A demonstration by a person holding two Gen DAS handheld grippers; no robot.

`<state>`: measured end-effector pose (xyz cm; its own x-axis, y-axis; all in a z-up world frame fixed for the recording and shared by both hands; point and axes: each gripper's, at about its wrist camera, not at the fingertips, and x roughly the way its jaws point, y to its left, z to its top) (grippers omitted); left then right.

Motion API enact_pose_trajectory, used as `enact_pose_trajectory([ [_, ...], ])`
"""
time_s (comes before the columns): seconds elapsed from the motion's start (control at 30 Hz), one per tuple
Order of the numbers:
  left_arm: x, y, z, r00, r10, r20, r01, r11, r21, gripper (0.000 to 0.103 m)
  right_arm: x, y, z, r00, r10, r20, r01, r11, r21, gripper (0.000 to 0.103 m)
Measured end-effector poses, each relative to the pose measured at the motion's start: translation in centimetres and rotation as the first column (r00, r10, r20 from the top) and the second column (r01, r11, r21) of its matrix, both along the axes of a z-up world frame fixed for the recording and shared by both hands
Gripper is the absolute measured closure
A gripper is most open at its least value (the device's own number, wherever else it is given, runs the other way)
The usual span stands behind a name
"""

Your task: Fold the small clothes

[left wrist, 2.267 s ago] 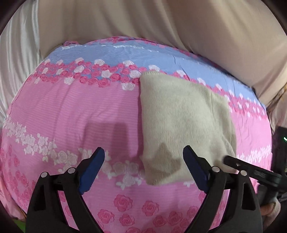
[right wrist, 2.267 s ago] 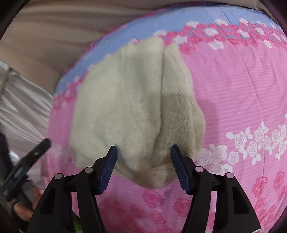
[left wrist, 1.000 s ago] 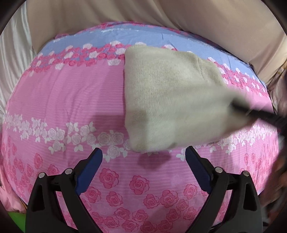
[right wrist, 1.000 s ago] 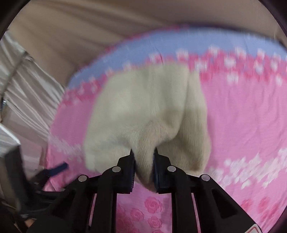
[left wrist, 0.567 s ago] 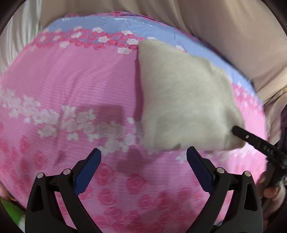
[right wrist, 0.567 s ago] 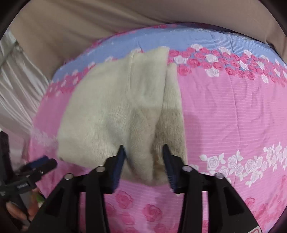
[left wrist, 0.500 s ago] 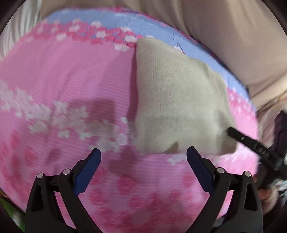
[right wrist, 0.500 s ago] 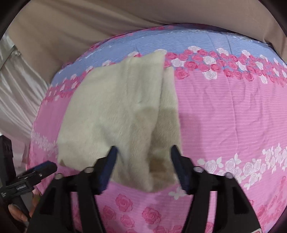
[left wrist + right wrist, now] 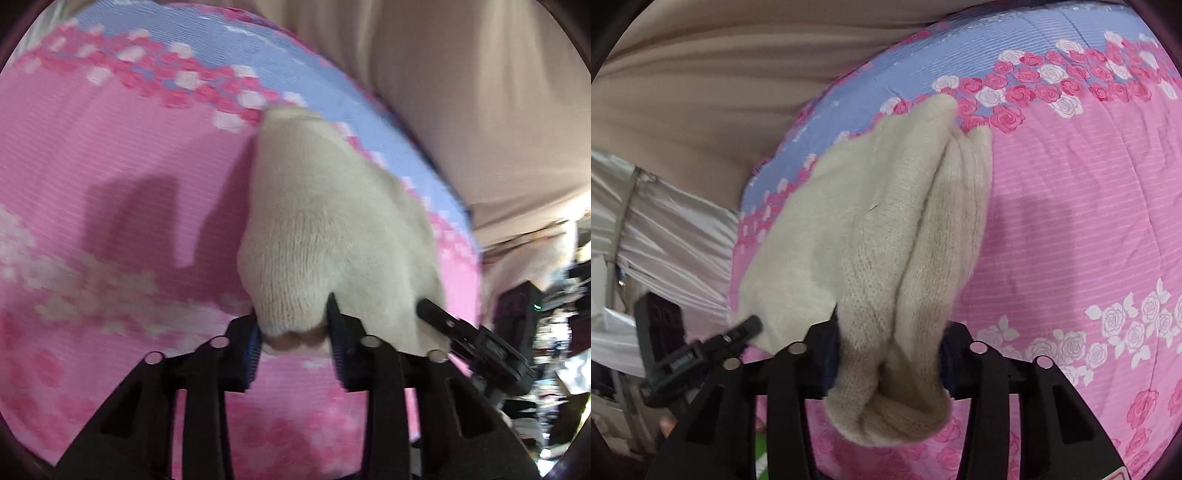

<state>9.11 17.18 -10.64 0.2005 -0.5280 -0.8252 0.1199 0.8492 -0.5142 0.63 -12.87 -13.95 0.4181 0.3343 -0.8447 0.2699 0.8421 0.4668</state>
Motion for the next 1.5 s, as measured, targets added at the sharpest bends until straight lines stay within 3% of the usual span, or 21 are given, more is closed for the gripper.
enact_pose_trajectory([
  [0.03, 0.0, -0.5, -1.2, 1.0, -0.024, -0.018, 0.025, 0.997, 0.067, 0.064, 0.3, 0.6, -1.4, 0.999, 0.017, -0.05, -0.022, 0.994, -0.11, 0.04],
  [0.07, -0.4, -0.9, -2.3, 0.999, -0.033, -0.042, 0.038, 0.99, 0.132, 0.063, 0.0, 0.9, -2.3, 0.997, 0.024, -0.068, -0.034, 0.988, -0.148, 0.036],
  [0.13, -1.4, -1.0, -2.4, 0.999, -0.028, -0.028, 0.032, 0.99, 0.136, 0.062, -1.6, 1.0, -0.4, 1.0, -0.025, -0.015, 0.023, 0.992, -0.127, 0.037],
  [0.2, -3.0, -0.9, -1.0, 0.998, -0.013, 0.057, 0.003, 0.985, 0.172, 0.04, -2.6, 1.9, 2.7, 0.999, -0.007, 0.052, 0.017, 0.98, -0.198, 0.041],
  [0.3, -4.6, -1.5, 0.5, 0.985, -0.039, 0.167, -0.004, 0.968, 0.252, 0.031, -3.0, 3.5, 5.6, 0.993, 0.03, 0.116, 0.005, 0.957, -0.291, 0.04],
  [0.37, -4.8, -2.5, 0.8, 0.979, -0.08, 0.187, 0.02, 0.953, 0.302, 0.031, -0.6, 4.1, 4.2, 0.995, 0.059, 0.083, -0.028, 0.941, -0.338, 0.04],
  [0.43, -4.5, -3.1, 1.2, 0.975, -0.095, 0.202, 0.026, 0.947, 0.321, 0.031, 1.0, 4.2, 0.2, 0.996, 0.083, -0.028, -0.087, 0.919, -0.385, 0.041],
  [0.47, -4.5, -3.5, 1.1, 0.973, -0.099, 0.207, 0.026, 0.945, 0.327, 0.031, 1.4, 3.5, -0.8, 0.996, 0.08, -0.049, -0.092, 0.932, -0.352, 0.041],
  [0.57, -4.8, -3.7, 1.4, 0.968, -0.118, 0.222, 0.033, 0.934, 0.355, 0.03, 0.8, 2.8, 0.9, 1.0, 0.008, -0.002, -0.008, 0.956, -0.293, 0.041],
  [0.63, -5.2, -3.5, 1.8, 0.96, -0.13, 0.249, 0.028, 0.927, 0.375, 0.027, -0.1, 3.3, 3.7, 0.997, 0.02, 0.077, 0.008, 0.935, -0.355, 0.041],
  [0.7, -5.9, -3.7, 2.4, 0.947, -0.145, 0.288, 0.013, 0.91, 0.414, 0.023, -2.6, 3.7, 7.7, 0.975, 0.022, 0.222, 0.075, 0.905, -0.418, 0.04],
  [0.77, -6.4, -3.8, 3.1, 0.937, -0.163, 0.31, 0.015, 0.903, 0.43, 0.021, -5.9, 3.7, 10.8, 0.931, -0.014, 0.364, 0.18, 0.887, -0.426, 0.014],
  [0.8, -6.7, -3.7, 3.5, 0.932, -0.166, 0.322, 0.013, 0.903, 0.429, 0.015, -7.5, 3.6, 11.5, 0.91, -0.044, 0.412, 0.231, 0.879, -0.418, 0.005],
  [0.83, -7.0, -3.5, 4.0, 0.924, -0.163, 0.345, 0.001, 0.905, 0.426, 0.01, -8.8, 3.3, 11.7, 0.892, -0.084, 0.443, 0.283, 0.87, -0.404, 0.005],
  [0.9, -7.6, -3.3, 4.7, 0.91, -0.157, 0.385, -0.02, 0.908, 0.418, 0.005, -10.4, 2.6, 10.3, 0.882, -0.215, 0.42, 0.384, 0.844, -0.374, 0.005],
  [0.93, -7.9, -3.3, 4.9, 0.902, -0.159, 0.401, -0.027, 0.907, 0.42, 0.005, -10.4, 1.9, 9.1, 0.888, -0.288, 0.359, 0.414, 0.84, -0.351, 0.005],
  [1.03, -8.2, -3.8, 5.1, 0.889, -0.16, 0.429, -0.057, 0.89, 0.452, 0.005, -10.0, 0.7, 7.3, 0.915, -0.324, 0.239, 0.384, 0.881, -0.277, 0.007],
  [1.1, -8.4, -4.4, 5.1, 0.892, -0.159, 0.423, -0.064, 0.882, 0.466, 0.005, -10.4, 0.7, 7.4, 0.92, -0.3, 0.252, 0.369, 0.879, -0.301, 0.007],
  [1.2, -9.1, -5.0, 5.1, 0.897, -0.114, 0.427, -0.093, 0.896, 0.434, 0.005, -10.6, 2.4, 8.1, 0.941, -0.19, 0.28, 0.292, 0.872, -0.391, 0.005],
  [1.3, -10.4, -5.3, 5.6, 0.882, -0.024, 0.47, -0.188, 0.897, 0.399, 0.005, -10.4, 3.1, 8.0, 0.959, -0.07, 0.275, 0.195, 0.867, -0.459, 0.005],
  [1.5, -12.8, -6.2, 5.9, 0.876, 0.087, 0.475, -0.306, 0.861, 0.407, 0.005, -9.8, 3.6, 7.0, 0.97, 0.086, 0.23, 0.031, 0.887, -0.46, 0.005],
])
